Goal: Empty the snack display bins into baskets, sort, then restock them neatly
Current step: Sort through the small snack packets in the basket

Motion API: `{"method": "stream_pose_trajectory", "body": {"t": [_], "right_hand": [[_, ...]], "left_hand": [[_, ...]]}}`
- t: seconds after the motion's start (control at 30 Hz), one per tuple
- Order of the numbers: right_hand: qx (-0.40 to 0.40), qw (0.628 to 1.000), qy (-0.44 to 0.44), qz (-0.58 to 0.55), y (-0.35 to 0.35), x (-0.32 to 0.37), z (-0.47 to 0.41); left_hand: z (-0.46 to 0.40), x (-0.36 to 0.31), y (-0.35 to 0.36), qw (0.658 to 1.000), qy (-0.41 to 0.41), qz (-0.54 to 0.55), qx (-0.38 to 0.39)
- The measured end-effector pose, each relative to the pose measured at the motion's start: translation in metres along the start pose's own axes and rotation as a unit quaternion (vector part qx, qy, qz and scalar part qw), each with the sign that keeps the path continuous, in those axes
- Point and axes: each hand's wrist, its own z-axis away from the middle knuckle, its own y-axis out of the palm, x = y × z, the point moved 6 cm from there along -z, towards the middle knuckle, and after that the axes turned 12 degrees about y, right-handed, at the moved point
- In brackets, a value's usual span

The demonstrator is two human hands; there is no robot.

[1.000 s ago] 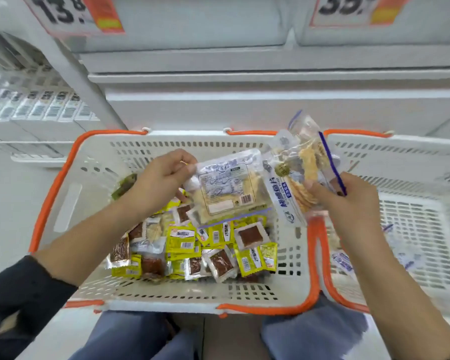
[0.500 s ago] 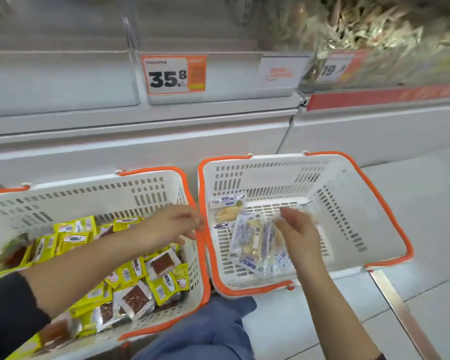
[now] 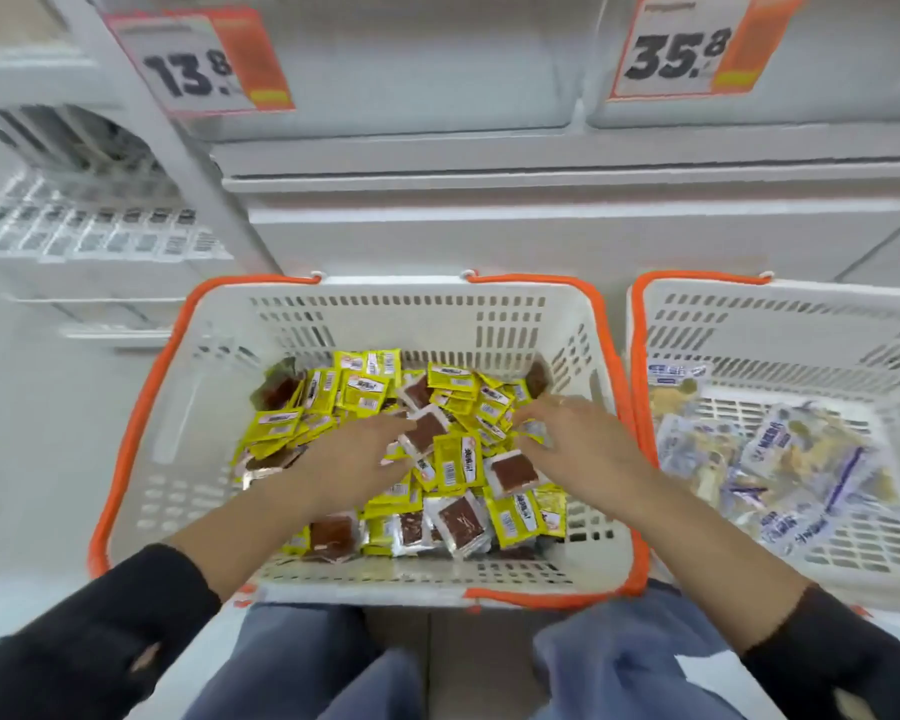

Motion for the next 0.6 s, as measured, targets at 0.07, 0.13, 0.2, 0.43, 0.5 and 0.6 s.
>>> {"method": "stream_pose_trajectory", "body": {"t": [0.07,0.13,0.2,0.43,0.5,0.6], "right_hand": [[-0.070,0.991,-0.042,0.102,0.004,0.001,-0.017],[-0.113,0.986,-0.051,0.113,0.006,-0.005,-0.030],[-0.099,0.984,-0.039,0.141,0.016,-0.008,-0.038],[0.082,0.966,-0.014,0.244,0.065,-0.016,-0.038],[0.092,0.966,-0.021,0.242,0.066,-0.017,-0.036],[0.108,0.965,-0.030,0.237,0.069,-0.017,-0.035]], "left_hand": [[-0.013,-0.019,0.026,0.985,0.105,-0.117,0.066],[-0.030,-0.040,0.052,0.950,0.213,-0.201,0.107],[-0.049,-0.061,0.079,0.898,0.324,-0.281,0.098],[-0.083,-0.080,0.143,0.814,0.341,-0.434,0.180],[-0.085,-0.056,0.136,0.861,0.267,-0.400,0.169],[-0.088,-0.020,0.110,0.915,0.166,-0.347,0.121]]}}
